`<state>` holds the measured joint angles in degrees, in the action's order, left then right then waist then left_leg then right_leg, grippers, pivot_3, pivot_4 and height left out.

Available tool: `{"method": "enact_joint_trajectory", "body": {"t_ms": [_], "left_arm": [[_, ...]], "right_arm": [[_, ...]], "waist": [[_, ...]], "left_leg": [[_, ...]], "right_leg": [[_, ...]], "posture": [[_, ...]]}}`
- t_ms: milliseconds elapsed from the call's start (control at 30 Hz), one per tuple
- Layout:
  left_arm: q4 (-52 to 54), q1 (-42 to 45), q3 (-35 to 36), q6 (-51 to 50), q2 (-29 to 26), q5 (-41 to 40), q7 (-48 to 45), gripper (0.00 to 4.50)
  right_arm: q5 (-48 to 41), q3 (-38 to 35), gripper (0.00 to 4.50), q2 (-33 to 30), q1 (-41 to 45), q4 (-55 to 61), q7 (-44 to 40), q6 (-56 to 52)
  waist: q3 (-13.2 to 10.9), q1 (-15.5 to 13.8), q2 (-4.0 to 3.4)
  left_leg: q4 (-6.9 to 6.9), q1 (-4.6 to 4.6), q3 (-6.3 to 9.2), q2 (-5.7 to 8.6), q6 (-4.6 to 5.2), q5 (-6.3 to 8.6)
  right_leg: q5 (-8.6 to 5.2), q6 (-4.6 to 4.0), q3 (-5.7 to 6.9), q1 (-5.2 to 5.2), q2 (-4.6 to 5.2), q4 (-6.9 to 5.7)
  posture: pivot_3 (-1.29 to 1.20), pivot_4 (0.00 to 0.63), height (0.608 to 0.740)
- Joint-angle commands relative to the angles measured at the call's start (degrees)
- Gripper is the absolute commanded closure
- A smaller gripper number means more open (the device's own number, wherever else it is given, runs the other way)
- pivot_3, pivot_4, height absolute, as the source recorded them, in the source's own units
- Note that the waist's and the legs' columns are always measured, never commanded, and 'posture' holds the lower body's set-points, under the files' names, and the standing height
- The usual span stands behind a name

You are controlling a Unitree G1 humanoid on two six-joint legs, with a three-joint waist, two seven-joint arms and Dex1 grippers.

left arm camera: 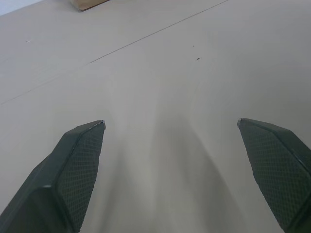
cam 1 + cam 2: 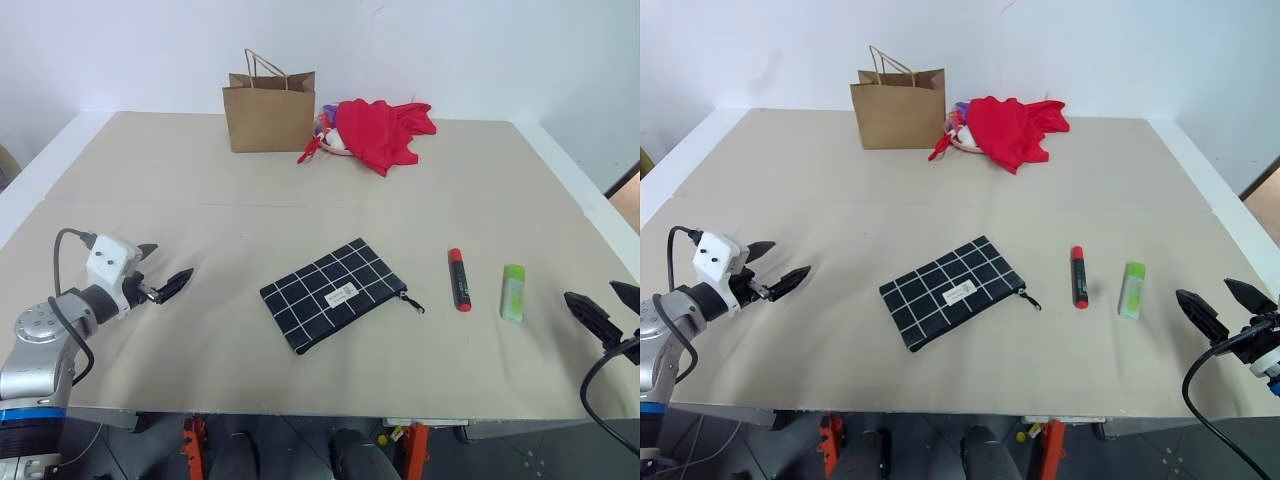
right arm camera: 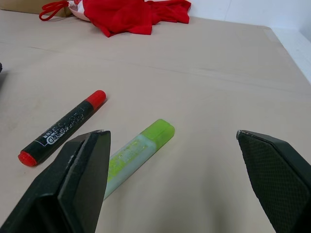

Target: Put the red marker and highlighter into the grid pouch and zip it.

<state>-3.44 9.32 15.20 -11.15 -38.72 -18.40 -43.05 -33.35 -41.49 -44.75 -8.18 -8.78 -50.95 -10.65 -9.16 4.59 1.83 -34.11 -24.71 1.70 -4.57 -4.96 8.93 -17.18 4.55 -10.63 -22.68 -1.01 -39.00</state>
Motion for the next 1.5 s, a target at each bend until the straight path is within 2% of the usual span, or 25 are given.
{"method": "enact_joint_trajectory", "body": {"t_ms": [33, 600, 733, 933, 1067, 1267, 1500], "left_arm": [[0.76, 0.62, 0.99, 1.27, -1.19, -0.18, -0.86, 0.0], [0.39, 1.35, -0.79, 2.62, -1.92, -0.94, -9.06, 0.0], [5.19, 1.66, -4.9, 1.25, -0.95, -1.64, -11.47, 0.0], [13.37, -0.07, -13.88, 1.84, 1.23, -0.35, -14.27, 0.0], [16.65, -0.82, -23.42, 5.86, 2.88, 2.93, -18.23, 0.0], [16.54, 0.27, -27.25, 8.74, 3.14, 4.53, -20.41, 0.0], [17.25, 0.48, -26.84, 9.94, 3.54, 6.04, -18.71, 0.0]], "right_arm": [[-0.07, -0.93, 0.04, -0.45, 0.69, 1.49, 0.34, 0.86], [1.39, 2.88, 0.04, -1.28, 1.67, 3.9, -2.38, 1.13], [-0.37, 8.06, 0.04, -0.38, 4.33, 11.49, -1.74, -2.24], [-2.13, 21.79, 0.04, 5.77, 12.28, 23.97, 5.09, -10.52], [3.75, 35.11, 1.27, 16.35, 23.08, 20.32, 10.16, -10.83], [10.11, 40.58, 4.47, 21.19, 27.67, 10.4, 11.51, -7.71], [15.56, 41.88, 4.47, 20.65, 26.23, 4.72, 10.73, -2.95]], "waist": [[0.0, 0.0, 0.0], [0.0, 0.0, -0.01], [0.0, 0.23, -0.09], [0.0, 0.23, -0.1], [-0.04, 0.6, -0.15], [-0.06, -0.31, -0.17], [-0.06, -0.27, -0.17]], "left_leg": [[0.0, 0.0, 0.0, 0.0, 0.0, 0.0], [0.0, 0.03, 0.0, 0.0, 0.0, 0.0], [-0.01, 0.05, -0.01, 0.0, 0.0, 0.0], [-0.02, 0.08, 0.05, -0.01, 0.0, -0.01], [-0.03, 0.04, 0.05, 0.0, 0.0, -0.01], [-0.03, -0.01, 0.15, 0.02, 0.0, -0.01], [-0.01, -0.01, 0.15, 0.02, 0.04, 0.02]], "right_leg": [[0.0, 0.0, 0.0, 0.0, 0.0, 0.0], [-0.02, -0.01, 0.01, 0.05, 0.0, 0.0], [0.01, -0.01, 0.0, 0.06, 0.0, 0.0], [0.08, 0.12, 0.03, 0.16, -0.01, -0.03], [0.09, 0.11, 0.04, 0.13, 0.0, -0.02], [0.01, 0.12, 0.13, 0.14, 0.0, -0.03], [0.0, 0.11, 0.15, 0.13, 0.01, -0.04]], "posture": [[0.0, 0.15, 0.74], [0.0, 0.15, 0.74], [0.0, 0.15, 0.74], [0.0, 0.15, 0.74], [0.0, 0.15, 0.74], [0.0, 0.15, 0.74], [0.0, 0.15, 0.74]]}}
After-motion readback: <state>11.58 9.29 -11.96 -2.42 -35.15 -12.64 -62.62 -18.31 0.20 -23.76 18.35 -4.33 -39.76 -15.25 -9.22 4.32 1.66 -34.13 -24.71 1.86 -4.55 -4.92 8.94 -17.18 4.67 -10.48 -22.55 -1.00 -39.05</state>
